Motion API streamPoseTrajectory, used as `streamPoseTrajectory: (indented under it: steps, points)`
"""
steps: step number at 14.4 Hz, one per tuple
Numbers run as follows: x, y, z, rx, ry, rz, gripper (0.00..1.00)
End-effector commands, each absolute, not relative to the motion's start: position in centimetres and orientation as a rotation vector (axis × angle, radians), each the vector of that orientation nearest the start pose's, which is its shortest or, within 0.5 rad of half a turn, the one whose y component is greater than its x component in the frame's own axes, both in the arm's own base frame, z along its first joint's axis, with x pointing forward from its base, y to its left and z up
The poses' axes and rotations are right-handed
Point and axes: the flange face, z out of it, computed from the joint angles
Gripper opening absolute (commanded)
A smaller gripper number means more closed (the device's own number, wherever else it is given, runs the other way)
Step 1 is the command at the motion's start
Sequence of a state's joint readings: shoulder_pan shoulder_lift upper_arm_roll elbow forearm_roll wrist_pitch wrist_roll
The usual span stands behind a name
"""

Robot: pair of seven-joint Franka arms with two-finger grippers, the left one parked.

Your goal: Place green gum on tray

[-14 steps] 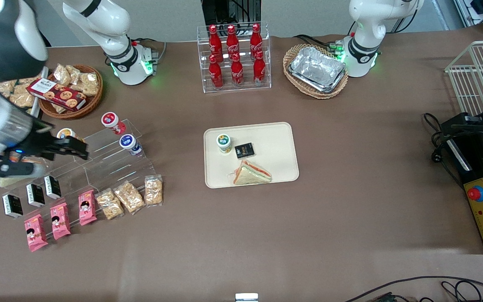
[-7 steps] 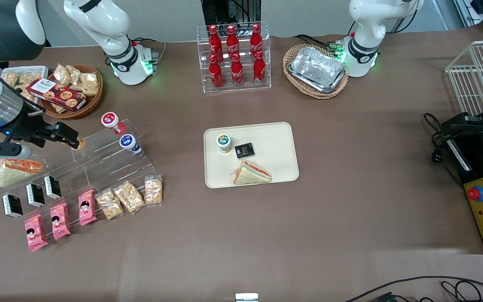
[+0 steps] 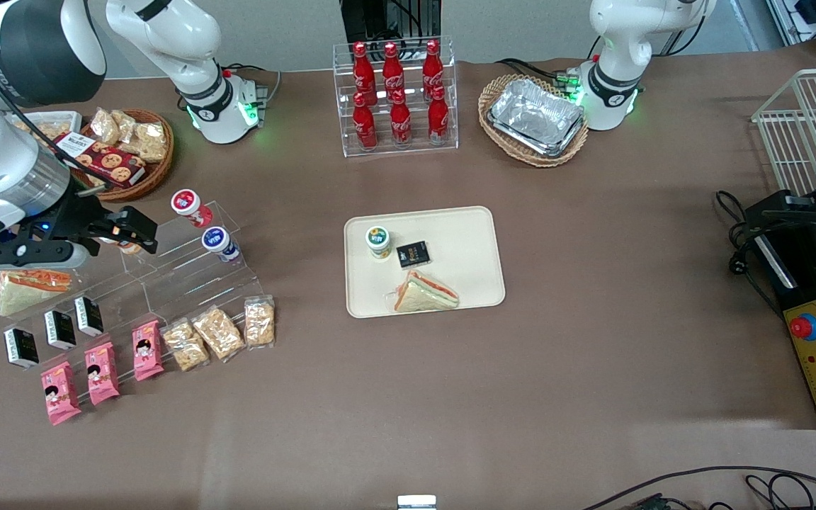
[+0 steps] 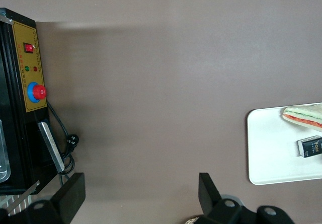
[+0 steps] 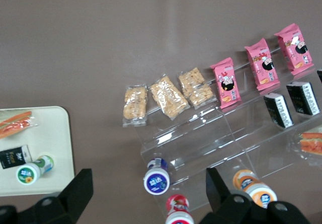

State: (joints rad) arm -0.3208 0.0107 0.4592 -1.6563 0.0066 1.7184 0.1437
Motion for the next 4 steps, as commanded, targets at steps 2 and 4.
streamPoseTrajectory:
  steps: [2, 4]
  points:
    - [57.07, 2.16, 59.21, -3.099, 0.005, -0.084, 1.0]
    - [56.73, 1.72, 59.25, -3.101, 0.029, -0.025, 1.0]
